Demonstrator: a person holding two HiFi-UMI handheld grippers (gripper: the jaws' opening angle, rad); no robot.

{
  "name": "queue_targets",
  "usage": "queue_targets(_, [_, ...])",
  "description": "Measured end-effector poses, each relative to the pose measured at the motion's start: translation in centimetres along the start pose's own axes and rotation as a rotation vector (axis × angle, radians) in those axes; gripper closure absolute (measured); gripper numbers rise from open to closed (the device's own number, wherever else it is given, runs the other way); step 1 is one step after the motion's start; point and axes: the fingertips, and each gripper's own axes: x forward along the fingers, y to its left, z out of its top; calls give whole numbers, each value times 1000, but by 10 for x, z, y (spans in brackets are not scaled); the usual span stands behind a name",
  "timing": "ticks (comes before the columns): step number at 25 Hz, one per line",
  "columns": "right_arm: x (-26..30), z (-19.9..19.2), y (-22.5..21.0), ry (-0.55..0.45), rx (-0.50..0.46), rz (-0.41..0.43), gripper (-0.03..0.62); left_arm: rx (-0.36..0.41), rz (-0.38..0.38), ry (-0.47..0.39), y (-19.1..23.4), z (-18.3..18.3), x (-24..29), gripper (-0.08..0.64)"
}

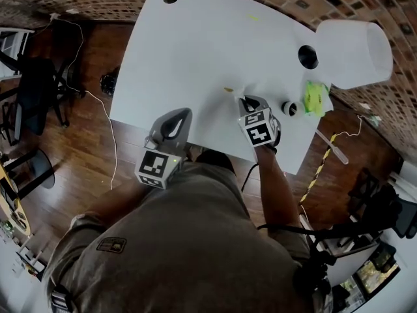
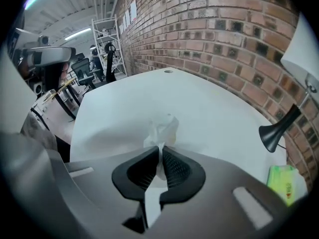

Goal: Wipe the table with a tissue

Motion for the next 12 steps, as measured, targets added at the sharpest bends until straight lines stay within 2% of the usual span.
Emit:
queue_targets(5, [14, -2, 2, 60, 4, 12, 566, -16, 19, 0, 15, -1, -5, 558])
queue_targets(12, [28, 7, 7, 78, -12, 30, 566, -33, 46, -1, 32, -4, -9, 559])
